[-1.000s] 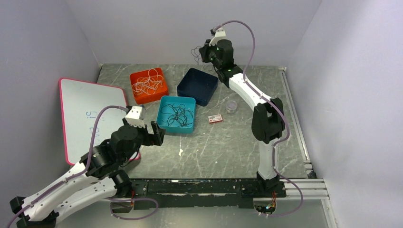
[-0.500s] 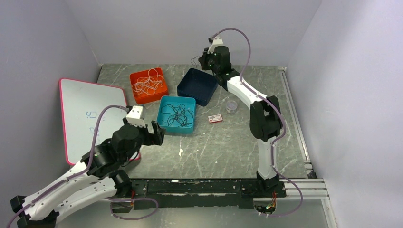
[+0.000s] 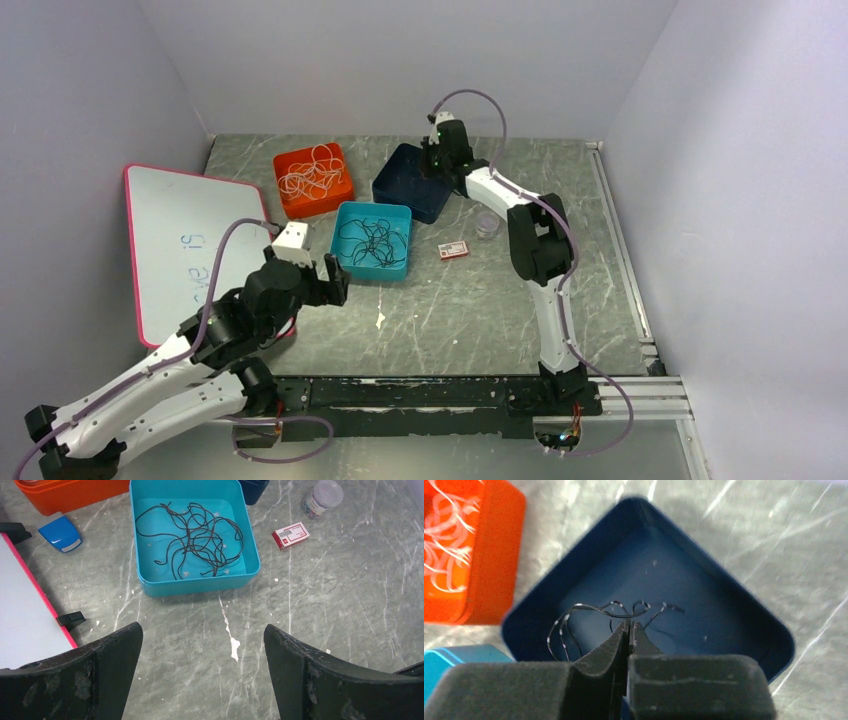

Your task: Untangle the cables

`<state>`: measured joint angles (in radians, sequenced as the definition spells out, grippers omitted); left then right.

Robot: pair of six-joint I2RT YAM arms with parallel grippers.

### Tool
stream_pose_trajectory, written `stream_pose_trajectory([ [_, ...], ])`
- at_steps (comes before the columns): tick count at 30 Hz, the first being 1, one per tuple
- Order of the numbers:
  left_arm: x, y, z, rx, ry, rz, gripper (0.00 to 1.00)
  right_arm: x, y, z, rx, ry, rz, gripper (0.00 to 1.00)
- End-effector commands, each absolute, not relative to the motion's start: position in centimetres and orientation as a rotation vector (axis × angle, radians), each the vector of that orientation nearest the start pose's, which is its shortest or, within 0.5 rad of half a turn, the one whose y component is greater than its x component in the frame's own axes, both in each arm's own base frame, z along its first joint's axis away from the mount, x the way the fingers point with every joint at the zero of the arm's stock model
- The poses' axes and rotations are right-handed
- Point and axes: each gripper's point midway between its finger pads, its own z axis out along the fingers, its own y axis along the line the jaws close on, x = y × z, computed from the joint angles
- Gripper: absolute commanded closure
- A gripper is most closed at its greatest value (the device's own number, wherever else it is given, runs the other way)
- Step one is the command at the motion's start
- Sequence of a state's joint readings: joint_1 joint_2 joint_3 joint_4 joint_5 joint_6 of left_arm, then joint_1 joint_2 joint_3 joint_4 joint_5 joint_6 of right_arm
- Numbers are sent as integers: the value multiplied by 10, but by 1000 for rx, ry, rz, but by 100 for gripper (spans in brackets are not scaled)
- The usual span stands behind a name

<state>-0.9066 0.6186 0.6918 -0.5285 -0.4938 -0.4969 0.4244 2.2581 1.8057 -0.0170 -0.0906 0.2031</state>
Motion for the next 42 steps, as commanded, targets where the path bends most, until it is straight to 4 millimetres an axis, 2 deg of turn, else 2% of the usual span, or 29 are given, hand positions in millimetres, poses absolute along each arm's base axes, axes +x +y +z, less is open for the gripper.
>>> stream_pose_trajectory([
  [1, 206, -156, 220, 90, 1959, -434, 5, 558, 277, 75, -282, 2168, 474, 95],
  [5, 207, -161, 218, 100, 1971, -440, 5, 557, 274, 70, -290, 2180, 456, 88],
  [14, 207, -163, 214, 99, 1976, -448, 5, 555, 268, 101, -277, 2127, 436, 64],
  [17, 207, -164, 216, 103, 1975, -447, 4, 551, 267, 119, -271, 2097, 444, 60],
  [22, 210, -164, 219, 103, 1972, -438, 4, 535, 263, 167, -271, 2019, 484, 56],
  [25, 211, -163, 226, 82, 1957, -441, 4, 513, 259, 213, -285, 1946, 526, 55],
  [26, 212, -163, 229, 74, 1946, -444, 4, 502, 256, 238, -289, 1903, 543, 55],
  [31, 213, -158, 251, 49, 1877, -467, 2, 448, 235, 299, -298, 1804, 563, 50],
  [36, 216, -148, 264, 36, 1820, -439, 0, 391, 197, 329, -327, 1799, 472, 38],
  [38, 217, -143, 270, 29, 1796, -421, 0, 368, 182, 336, -322, 1798, 440, 34],
  [40, 218, -139, 277, 25, 1774, -411, 1, 344, 168, 338, -317, 1800, 419, 22],
  [42, 218, -135, 280, 15, 1760, -399, 0, 322, 154, 339, -298, 1799, 404, 16],
])
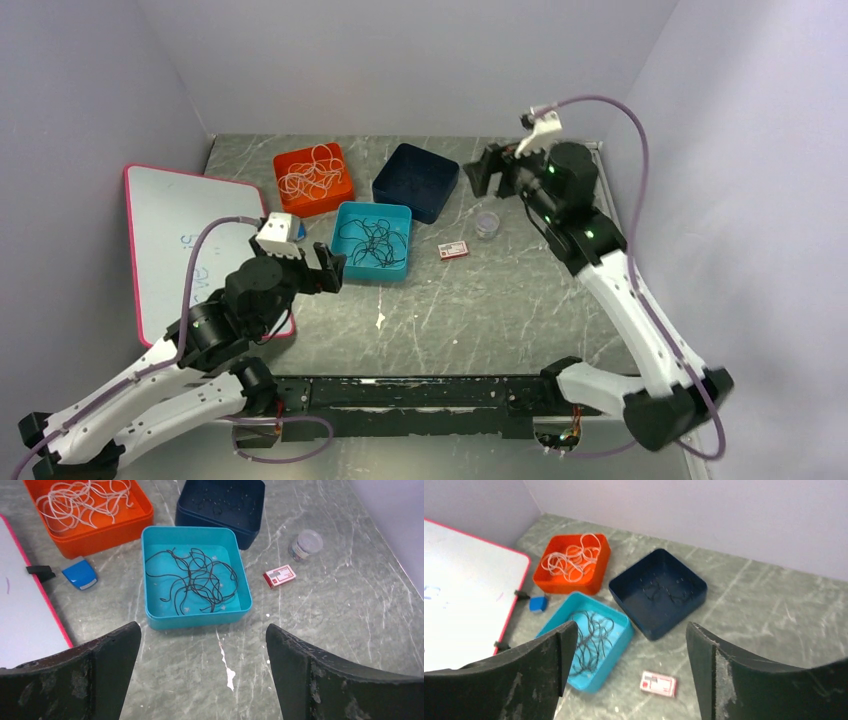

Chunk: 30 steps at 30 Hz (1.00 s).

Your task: Untangle the cables

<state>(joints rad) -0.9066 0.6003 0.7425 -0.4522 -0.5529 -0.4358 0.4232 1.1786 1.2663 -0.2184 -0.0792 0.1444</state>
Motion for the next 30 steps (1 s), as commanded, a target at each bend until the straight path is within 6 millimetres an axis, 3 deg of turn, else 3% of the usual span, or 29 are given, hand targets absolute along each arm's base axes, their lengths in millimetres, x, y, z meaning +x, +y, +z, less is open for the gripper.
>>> stream_pose_trajectory([
  [1, 218, -134, 281, 12, 1754, -397, 0, 309, 147, 345, -286, 1781, 404, 15],
  [4, 215, -129, 283, -9, 1745, -404, 0, 280, 134, 342, -255, 1774, 421, 8],
  [5, 214, -126, 282, -28, 1743, -409, 0, 272, 131, 339, -240, 1774, 428, 2],
  [7, 211, -121, 280, -59, 1735, -428, 0, 260, 124, 330, -211, 1772, 433, 0],
  [11, 203, -110, 267, -119, 1734, -454, 1, 245, 111, 284, -151, 1811, 417, 0],
  [15, 197, -105, 257, -139, 1741, -473, 0, 233, 103, 259, -131, 1806, 413, 0],
  [18, 195, -101, 250, -140, 1750, -464, 1, 231, 93, 252, -51, 1785, 393, 0],
  [24, 194, -96, 239, -146, 1784, -425, 0, 236, 77, 259, 86, 1761, 347, 0],
  [30, 191, -92, 235, -163, 1795, -423, 0, 240, 77, 253, 179, 1754, 391, 0],
])
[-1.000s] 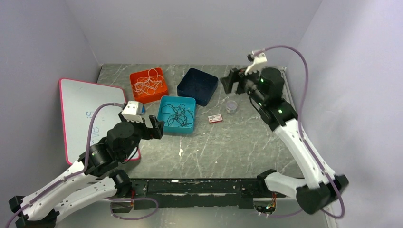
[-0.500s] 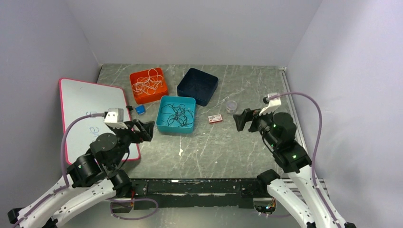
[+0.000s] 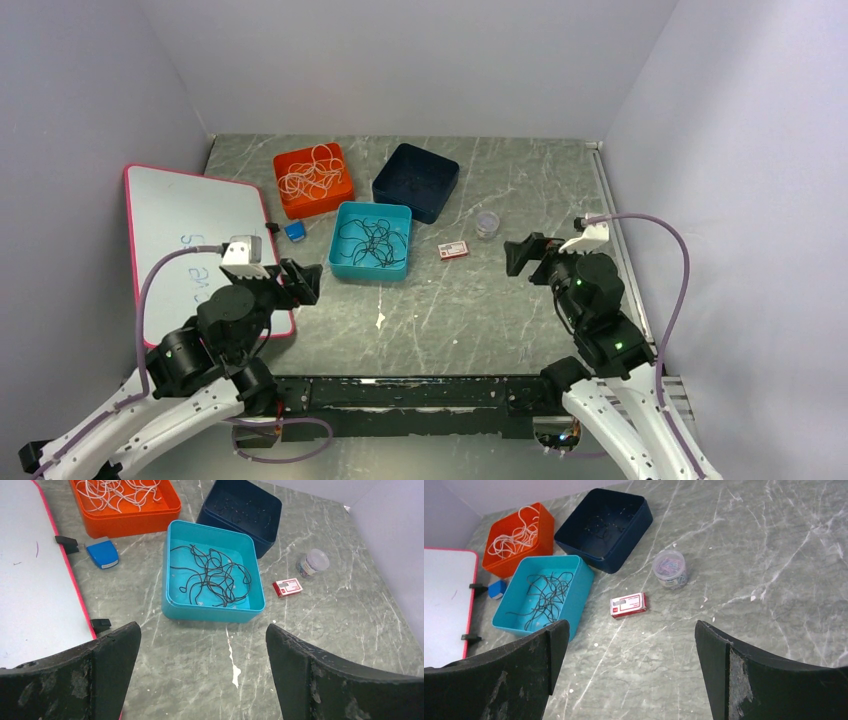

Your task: Untangle the cables

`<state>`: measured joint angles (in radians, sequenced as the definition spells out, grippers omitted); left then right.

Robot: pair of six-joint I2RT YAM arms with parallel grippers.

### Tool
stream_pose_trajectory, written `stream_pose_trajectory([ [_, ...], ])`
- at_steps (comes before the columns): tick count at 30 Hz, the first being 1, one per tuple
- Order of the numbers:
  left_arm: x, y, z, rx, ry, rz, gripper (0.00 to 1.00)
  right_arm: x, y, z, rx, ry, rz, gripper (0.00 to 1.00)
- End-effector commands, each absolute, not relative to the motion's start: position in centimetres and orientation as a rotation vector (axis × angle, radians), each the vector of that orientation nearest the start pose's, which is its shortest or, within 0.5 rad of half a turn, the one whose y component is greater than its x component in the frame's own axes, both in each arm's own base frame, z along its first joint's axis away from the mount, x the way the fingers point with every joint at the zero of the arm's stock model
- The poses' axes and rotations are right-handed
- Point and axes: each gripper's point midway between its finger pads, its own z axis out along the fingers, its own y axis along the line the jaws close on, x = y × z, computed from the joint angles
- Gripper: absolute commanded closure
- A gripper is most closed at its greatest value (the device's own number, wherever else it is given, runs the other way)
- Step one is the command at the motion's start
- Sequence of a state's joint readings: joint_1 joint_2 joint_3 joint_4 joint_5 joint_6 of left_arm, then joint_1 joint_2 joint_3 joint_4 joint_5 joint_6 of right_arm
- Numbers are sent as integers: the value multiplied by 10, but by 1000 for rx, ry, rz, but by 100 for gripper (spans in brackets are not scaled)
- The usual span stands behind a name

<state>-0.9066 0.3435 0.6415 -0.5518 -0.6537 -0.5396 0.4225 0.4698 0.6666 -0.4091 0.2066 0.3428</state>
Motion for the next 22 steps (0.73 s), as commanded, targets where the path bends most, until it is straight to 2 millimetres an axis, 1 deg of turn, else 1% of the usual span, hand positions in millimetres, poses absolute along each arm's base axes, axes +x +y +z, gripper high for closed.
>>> stream_pose_trajectory([
  [1, 191, -92, 235, -164, 1790, -427, 1, 241, 78, 252, 181, 1753, 397, 0],
  [7, 190, -91, 235, -175, 1776, -441, 0, 243, 84, 246, 134, 1770, 399, 0],
  [13, 191, -87, 231, -198, 1793, -416, 0, 248, 89, 241, 102, 1783, 396, 0],
  [18, 191, -88, 232, -197, 1786, -419, 1, 251, 89, 232, 98, 1801, 382, 0],
  [22, 191, -86, 232, -203, 1786, -415, 0, 253, 88, 230, 92, 1803, 366, 0],
])
